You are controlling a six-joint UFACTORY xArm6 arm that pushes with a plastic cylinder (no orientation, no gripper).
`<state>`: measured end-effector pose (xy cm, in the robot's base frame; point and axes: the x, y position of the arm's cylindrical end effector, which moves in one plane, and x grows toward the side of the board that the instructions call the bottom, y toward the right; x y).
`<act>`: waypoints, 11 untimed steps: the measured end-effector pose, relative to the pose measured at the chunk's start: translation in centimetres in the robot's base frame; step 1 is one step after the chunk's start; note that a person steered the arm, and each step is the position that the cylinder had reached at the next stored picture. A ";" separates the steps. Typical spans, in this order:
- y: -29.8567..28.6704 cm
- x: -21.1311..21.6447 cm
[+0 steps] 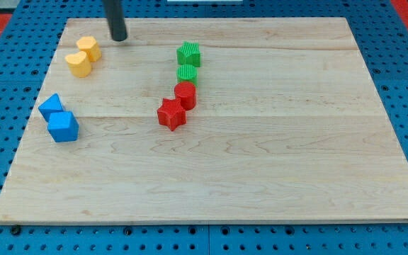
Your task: Move the arm left to the blue cube
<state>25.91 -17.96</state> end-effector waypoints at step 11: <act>-7.8 22.7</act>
